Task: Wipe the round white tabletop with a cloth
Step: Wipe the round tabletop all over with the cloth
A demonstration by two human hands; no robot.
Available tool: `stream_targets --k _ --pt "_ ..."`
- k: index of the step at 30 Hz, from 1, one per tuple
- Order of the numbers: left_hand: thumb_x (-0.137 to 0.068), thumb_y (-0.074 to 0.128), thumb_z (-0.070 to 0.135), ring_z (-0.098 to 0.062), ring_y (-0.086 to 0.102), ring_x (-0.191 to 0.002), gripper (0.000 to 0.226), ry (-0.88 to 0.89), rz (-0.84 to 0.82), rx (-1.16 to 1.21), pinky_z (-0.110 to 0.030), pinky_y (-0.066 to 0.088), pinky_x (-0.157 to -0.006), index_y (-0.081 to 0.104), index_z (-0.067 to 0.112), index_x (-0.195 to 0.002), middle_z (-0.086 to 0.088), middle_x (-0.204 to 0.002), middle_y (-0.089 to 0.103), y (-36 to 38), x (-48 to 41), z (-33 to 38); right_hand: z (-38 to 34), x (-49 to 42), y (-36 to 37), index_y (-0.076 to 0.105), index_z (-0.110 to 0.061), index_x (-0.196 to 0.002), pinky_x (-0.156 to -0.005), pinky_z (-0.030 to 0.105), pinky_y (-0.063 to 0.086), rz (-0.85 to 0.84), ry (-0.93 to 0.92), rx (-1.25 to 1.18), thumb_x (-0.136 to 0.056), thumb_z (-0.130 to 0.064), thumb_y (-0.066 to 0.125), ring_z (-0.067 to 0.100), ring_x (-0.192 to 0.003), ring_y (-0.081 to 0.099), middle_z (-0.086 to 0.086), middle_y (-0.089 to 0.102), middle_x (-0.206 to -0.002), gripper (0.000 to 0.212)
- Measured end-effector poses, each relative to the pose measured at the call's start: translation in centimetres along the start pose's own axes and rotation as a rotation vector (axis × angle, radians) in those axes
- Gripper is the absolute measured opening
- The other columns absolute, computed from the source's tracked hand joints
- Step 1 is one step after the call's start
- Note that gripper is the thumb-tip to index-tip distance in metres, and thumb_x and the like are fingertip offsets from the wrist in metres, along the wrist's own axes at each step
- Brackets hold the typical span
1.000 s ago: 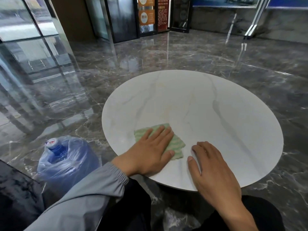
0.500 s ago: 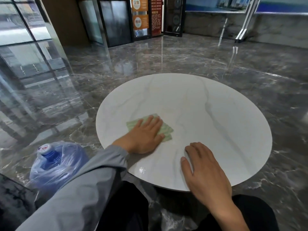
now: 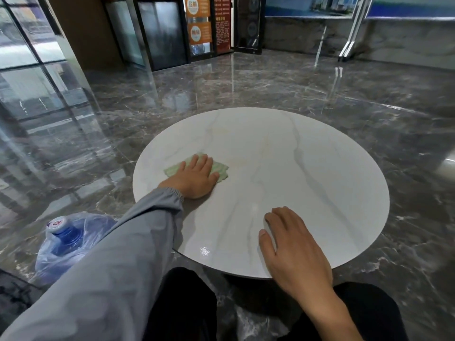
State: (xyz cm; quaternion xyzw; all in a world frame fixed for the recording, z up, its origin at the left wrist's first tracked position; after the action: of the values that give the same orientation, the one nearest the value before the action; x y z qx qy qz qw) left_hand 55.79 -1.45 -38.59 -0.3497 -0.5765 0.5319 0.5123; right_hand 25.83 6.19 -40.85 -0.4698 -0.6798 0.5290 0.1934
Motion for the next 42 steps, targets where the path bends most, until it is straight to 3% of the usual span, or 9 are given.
stream_targets --k 5,8,16,19,26,29,33,35,42 --pt "-0.109 0.013 0.058 -0.018 -0.018 -0.161 0.071 0.322 -0.014 -0.024 -0.042 -0.013 -0.127 -0.006 0.022 -0.168 0.003 -0.176 -0.015 2.0 1.8 7.9 0.0 0.1 -0.1 0.056 -0.017 -0.139 -0.119 0.035 0.034 0.027 -0.01 0.013 -0.104 -0.041 0.035 0.019 -0.147 0.036 0.001 0.05 -0.149 0.047" --pt "-0.105 0.013 0.065 -0.01 -0.017 -0.16 0.075 0.451 -0.036 -0.002 -0.034 -0.014 -0.124 -0.005 0.029 -0.168 0.011 -0.175 -0.013 2.7 2.3 8.5 0.2 0.0 0.1 0.053 -0.02 -0.141 -0.119 0.034 0.034 0.02 -0.021 0.009 -0.102 -0.046 0.027 0.016 -0.149 0.032 -0.003 0.047 -0.151 0.053" --pt "-0.111 0.017 0.056 -0.02 -0.009 -0.163 0.069 0.095 0.016 -0.016 -0.046 -0.001 -0.13 0.0 0.023 -0.169 0.002 -0.177 -0.009 -0.3 -4.0 1.1 0.1 0.0 0.1 0.051 -0.023 -0.138 -0.118 0.029 0.033 0.011 0.004 -0.002 -0.103 -0.044 0.029 0.013 -0.148 0.029 -0.007 0.043 -0.149 0.046" --pt "-0.111 0.016 0.054 -0.021 -0.009 -0.163 0.068 0.147 0.026 -0.04 -0.049 -0.001 -0.13 0.0 0.022 -0.169 0.002 -0.177 -0.008 -0.2 -4.6 4.1 -0.1 -0.1 0.0 0.049 -0.024 -0.141 -0.119 0.03 0.032 -0.003 0.016 -0.002 -0.102 -0.047 0.026 0.012 -0.148 0.028 -0.008 0.041 -0.151 0.05" --pt "-0.104 0.011 0.068 -0.007 -0.013 -0.16 0.073 0.547 -0.042 -0.079 -0.036 -0.011 -0.125 -0.006 0.035 -0.167 0.014 -0.175 -0.011 2.0 -1.5 11.0 0.2 0.1 -0.1 0.049 -0.025 -0.145 -0.12 0.03 0.031 -0.011 0.015 0.008 -0.102 -0.049 0.026 0.011 -0.149 0.028 -0.007 0.041 -0.155 0.054" --pt "-0.105 0.016 0.069 -0.007 -0.01 -0.161 0.073 0.478 -0.047 -0.039 -0.036 -0.006 -0.128 -0.003 0.036 -0.167 0.014 -0.176 -0.009 0.9 -2.5 8.4 0.2 0.1 -0.2 0.052 -0.025 -0.141 -0.12 0.031 0.033 0.006 0.011 -0.001 -0.102 -0.048 0.028 0.012 -0.149 0.031 -0.007 0.045 -0.152 0.052" --pt "-0.108 0.019 0.064 -0.017 -0.005 -0.163 0.073 0.122 0.012 -0.011 -0.043 0.002 -0.131 0.002 0.028 -0.169 0.006 -0.177 -0.006 -0.7 -4.1 1.6 0.1 0.1 -0.1 0.051 -0.026 -0.14 -0.119 0.028 0.031 0.009 0.011 -0.006 -0.102 -0.049 0.029 0.011 -0.149 0.029 -0.009 0.043 -0.152 0.05" --pt "-0.109 0.017 0.062 -0.019 -0.007 -0.163 0.072 0.043 0.001 -0.02 -0.046 0.001 -0.13 0.0 0.027 -0.169 0.005 -0.177 -0.008 -0.7 -4.3 0.6 0.0 0.0 -0.1 0.053 -0.025 -0.139 -0.118 0.028 0.032 0.02 0.018 -0.005 -0.103 -0.048 0.032 0.012 -0.148 0.031 -0.009 0.045 -0.15 0.048" --pt "-0.11 0.018 0.058 -0.018 -0.011 -0.163 0.068 0.277 0.016 -0.038 -0.046 -0.005 -0.129 -0.003 0.028 -0.168 0.006 -0.177 -0.01 1.3 0.6 5.6 0.4 0.2 0.0 0.051 -0.024 -0.145 -0.121 0.029 0.028 -0.004 0.017 -0.014 -0.104 -0.046 0.038 0.012 -0.151 0.027 -0.007 0.042 -0.157 0.048"
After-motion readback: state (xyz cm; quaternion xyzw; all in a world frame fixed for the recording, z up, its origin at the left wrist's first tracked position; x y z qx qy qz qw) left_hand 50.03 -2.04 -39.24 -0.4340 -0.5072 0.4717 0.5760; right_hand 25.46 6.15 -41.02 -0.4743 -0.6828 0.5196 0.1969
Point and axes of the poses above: each hand's wrist, its own x-axis away from the middle knuckle, its own y-axis out of the palm, z = x × y, the point moved 2 cm from there along -x, towards the middle knuckle
